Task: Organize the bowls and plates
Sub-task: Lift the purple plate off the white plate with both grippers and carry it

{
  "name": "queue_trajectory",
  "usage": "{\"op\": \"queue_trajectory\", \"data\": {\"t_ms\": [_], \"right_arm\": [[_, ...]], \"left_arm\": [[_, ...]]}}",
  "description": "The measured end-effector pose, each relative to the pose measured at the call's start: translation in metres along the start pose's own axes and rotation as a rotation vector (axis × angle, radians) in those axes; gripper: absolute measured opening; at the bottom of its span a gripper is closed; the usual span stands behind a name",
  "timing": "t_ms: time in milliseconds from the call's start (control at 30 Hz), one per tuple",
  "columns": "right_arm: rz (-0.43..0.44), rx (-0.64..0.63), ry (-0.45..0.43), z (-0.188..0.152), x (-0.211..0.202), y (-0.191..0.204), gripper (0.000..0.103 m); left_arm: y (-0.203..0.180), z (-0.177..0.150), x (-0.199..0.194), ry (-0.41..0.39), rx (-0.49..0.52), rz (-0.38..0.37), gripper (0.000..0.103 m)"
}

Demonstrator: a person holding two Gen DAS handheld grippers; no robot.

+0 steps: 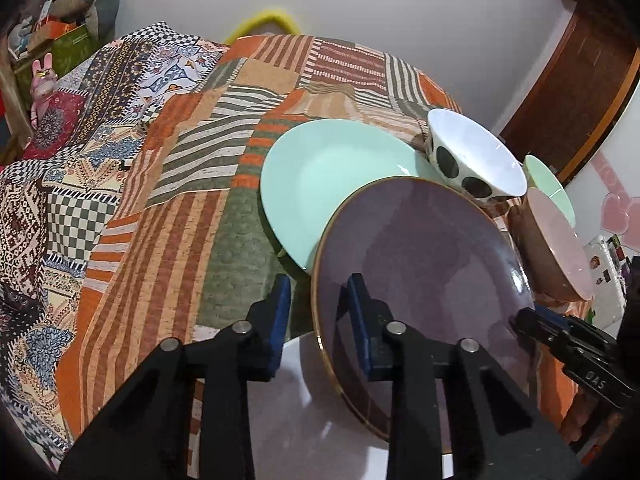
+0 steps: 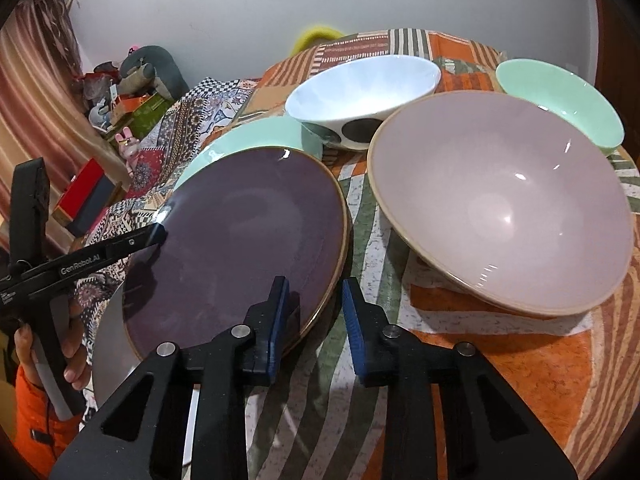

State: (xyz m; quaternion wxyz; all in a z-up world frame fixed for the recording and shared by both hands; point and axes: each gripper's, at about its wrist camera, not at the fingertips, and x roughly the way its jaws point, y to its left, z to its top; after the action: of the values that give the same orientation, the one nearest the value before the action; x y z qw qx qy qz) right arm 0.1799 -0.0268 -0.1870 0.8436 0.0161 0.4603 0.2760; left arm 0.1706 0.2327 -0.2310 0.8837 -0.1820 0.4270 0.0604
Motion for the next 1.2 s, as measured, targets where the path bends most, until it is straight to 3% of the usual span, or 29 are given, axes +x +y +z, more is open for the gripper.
{"op": "queue_trajectory", "data": {"t_ms": [133,633,1200], "right_arm": [[-0.003,0.0,0.003,0.002,0.002,0.001,0.022],[0.001,0.009,0.014,0.005,-0.004,0.004,0.022],[0.026,-0.02,-0.056,0.003,-0.041,0.011,0.022]], "left_arm": [[-0.003,0.0,0.001,0.003,0.012,-0.015,0.02],[-0.013,-0.009,-0.01,0.002,0.036,0.032,0.021],[-0.037,-0.027,-0.07,-0.074,0.049,0.04,0.021]]}}
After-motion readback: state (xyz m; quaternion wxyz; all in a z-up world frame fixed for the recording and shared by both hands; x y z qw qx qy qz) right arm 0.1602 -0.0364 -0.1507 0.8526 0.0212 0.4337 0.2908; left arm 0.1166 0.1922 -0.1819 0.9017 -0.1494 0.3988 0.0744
